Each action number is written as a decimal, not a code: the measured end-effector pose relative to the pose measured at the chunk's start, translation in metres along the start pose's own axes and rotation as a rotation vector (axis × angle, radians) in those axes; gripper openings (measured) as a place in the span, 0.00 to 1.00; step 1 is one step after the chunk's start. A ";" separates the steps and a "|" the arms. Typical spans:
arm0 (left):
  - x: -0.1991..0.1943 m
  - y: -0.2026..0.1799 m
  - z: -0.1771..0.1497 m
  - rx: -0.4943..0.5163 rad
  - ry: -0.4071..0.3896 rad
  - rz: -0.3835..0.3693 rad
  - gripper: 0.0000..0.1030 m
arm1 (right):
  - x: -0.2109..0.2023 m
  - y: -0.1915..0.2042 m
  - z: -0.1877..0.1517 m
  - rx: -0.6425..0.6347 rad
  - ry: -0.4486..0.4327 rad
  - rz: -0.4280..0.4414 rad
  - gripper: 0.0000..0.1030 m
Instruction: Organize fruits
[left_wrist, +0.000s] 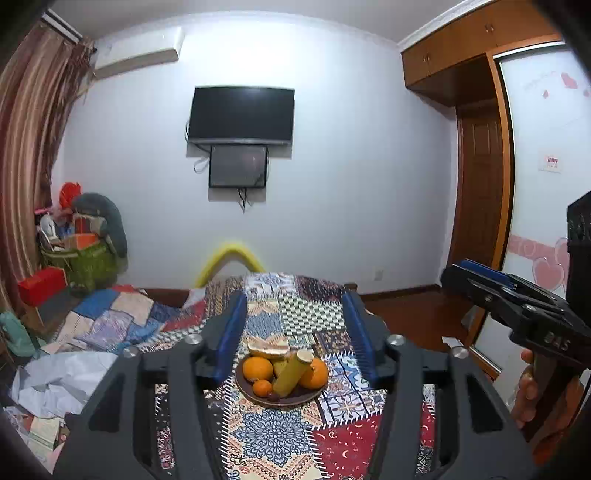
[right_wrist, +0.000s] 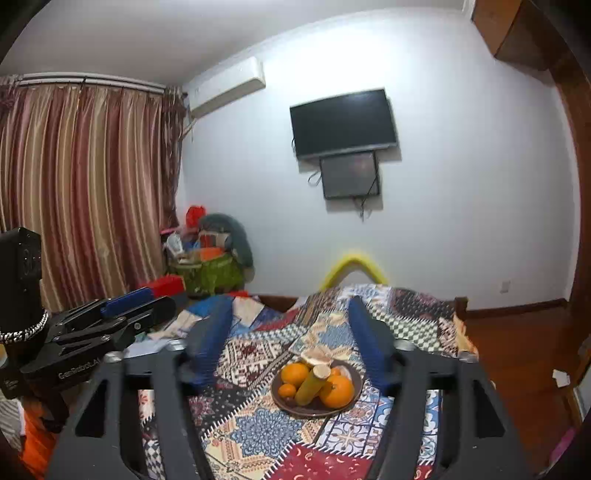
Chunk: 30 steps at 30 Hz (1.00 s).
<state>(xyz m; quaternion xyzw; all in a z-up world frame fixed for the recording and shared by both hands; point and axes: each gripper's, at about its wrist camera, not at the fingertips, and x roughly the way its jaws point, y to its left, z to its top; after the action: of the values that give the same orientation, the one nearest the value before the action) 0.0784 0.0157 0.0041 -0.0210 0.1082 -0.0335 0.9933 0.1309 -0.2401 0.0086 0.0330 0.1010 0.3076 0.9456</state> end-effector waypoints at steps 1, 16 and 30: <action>-0.004 -0.001 0.001 0.005 -0.008 0.006 0.60 | -0.002 0.001 0.000 -0.002 -0.010 -0.008 0.70; -0.025 -0.003 -0.006 -0.011 -0.030 0.044 0.89 | -0.013 0.012 -0.011 -0.017 -0.043 -0.089 1.00; -0.031 -0.008 -0.010 0.011 -0.057 0.062 0.97 | -0.018 0.015 -0.012 -0.022 -0.028 -0.094 1.00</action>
<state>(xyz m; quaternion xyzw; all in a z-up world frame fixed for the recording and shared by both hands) 0.0452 0.0096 0.0011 -0.0132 0.0803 -0.0025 0.9967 0.1057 -0.2381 0.0020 0.0221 0.0860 0.2636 0.9605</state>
